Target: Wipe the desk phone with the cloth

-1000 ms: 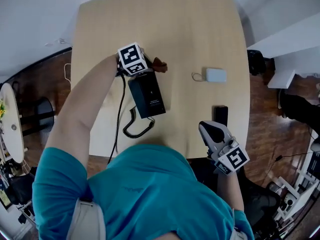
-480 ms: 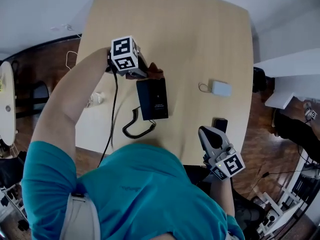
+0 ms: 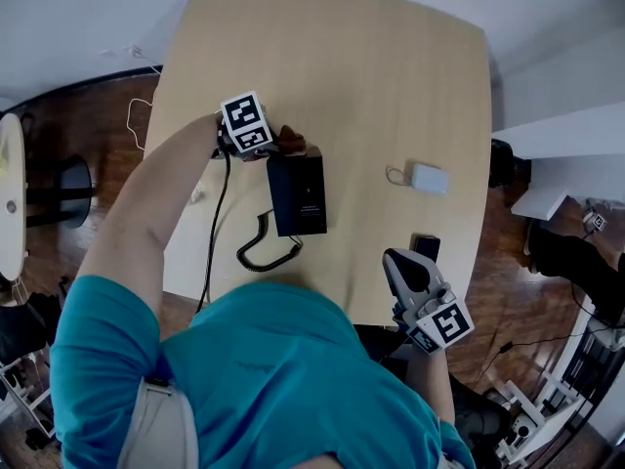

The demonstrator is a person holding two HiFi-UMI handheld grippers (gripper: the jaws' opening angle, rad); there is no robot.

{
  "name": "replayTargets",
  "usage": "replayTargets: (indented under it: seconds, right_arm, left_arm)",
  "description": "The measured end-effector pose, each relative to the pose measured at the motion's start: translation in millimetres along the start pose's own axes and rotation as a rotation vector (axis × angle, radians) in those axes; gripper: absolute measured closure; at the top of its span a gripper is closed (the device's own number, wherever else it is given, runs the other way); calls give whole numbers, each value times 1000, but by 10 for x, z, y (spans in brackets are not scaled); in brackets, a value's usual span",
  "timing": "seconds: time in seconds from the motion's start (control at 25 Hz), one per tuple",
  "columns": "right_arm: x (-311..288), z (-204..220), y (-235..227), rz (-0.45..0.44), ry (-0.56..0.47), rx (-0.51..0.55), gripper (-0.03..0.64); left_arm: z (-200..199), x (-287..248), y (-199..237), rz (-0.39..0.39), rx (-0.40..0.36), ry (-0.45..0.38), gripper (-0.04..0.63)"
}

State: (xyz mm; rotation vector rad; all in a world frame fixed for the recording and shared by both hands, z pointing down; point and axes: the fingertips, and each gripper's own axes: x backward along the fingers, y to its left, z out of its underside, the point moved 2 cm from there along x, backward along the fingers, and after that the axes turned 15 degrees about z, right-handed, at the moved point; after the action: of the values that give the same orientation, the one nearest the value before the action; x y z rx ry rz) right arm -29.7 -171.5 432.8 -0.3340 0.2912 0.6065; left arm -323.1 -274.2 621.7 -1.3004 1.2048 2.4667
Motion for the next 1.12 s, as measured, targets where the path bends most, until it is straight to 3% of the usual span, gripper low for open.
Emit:
replayTargets:
  seconds: [0.16, 0.28, 0.44, 0.6, 0.76, 0.96, 1.12]
  right_arm:
    - [61, 37, -33, 17, -3, -10, 615]
    - [86, 16, -62, 23, -17, -19, 615]
    - [80, -18, -78, 25, -28, -17, 615]
    - [104, -36, 11, 18, -28, -15, 615]
    - [174, -47, -22, 36, -40, -12, 615]
    - [258, -46, -17, 44, -72, -14, 615]
    - [365, -38, 36, 48, -94, -28, 615]
  left_arm:
    - [32, -92, 133, -85, 15, 1, 508]
    - [-94, 19, -40, -34, -56, 9, 506]
    - [-665, 235, -375, 45, -174, -76, 506]
    - [-852, 14, -580, 84, -252, 28, 506]
    - [-671, 10, -547, 78, -226, 56, 506]
    - [-287, 312, -621, -12, -194, 25, 506]
    - [-146, 404, -1005, -219, -269, 87, 506]
